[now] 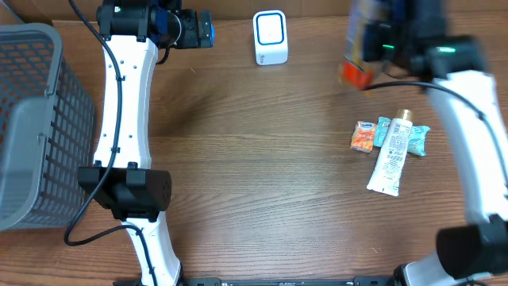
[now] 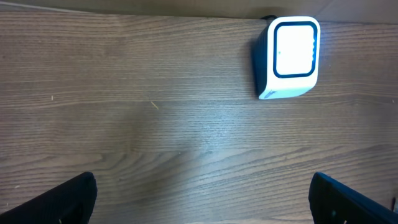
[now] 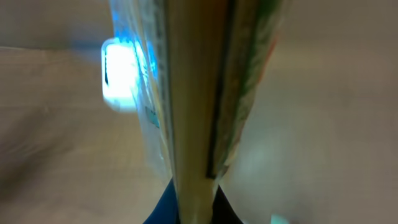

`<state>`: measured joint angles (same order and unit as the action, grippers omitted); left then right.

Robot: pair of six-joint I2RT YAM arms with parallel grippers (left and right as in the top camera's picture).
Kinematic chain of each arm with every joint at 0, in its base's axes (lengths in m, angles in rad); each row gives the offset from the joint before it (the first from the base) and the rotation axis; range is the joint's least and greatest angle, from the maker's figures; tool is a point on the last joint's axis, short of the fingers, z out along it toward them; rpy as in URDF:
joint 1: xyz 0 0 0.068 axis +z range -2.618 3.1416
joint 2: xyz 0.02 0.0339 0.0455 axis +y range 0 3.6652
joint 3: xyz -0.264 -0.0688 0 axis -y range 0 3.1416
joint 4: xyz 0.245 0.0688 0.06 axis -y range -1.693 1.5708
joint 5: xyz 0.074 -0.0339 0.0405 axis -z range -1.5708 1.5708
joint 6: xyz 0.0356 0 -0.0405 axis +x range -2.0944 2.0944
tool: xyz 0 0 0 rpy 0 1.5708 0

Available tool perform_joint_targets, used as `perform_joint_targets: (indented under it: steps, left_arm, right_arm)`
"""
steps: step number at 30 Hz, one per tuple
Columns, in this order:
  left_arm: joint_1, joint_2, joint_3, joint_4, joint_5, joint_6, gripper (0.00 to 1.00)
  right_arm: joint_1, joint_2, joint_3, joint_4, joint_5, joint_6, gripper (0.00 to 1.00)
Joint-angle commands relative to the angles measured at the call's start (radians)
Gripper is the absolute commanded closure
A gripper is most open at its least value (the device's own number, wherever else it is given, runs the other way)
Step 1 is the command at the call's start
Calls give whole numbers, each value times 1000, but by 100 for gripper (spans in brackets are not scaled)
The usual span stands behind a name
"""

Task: Scan the item barcode
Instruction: 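Carry the pasta pack right and lay it on the other items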

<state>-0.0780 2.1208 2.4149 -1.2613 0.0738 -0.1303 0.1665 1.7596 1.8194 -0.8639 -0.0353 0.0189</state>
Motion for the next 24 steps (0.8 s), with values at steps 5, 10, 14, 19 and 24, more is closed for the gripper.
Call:
perform_joint_targets:
  steps: [5, 10, 14, 19, 24]
  left_arm:
    - [-1, 1, 4, 2, -4, 11, 0]
    - [-1, 1, 4, 1, -4, 11, 0]
    - [-1, 1, 4, 2, -3, 11, 0]
    - [-1, 1, 4, 2, -3, 11, 0]
    - [-1, 1, 4, 2, -3, 11, 0]
  right_arm:
    - [-175, -6, -104, -346, -237, 69, 96]
    - [-196, 19, -261, -351, -235, -40, 96]
    - [-220, 23, -343, -324, -228, -38, 75]
    - [-249, 19, -323, -353, -229, 11, 50]
    - [-252, -22, -146, -458, -229, 34, 34]
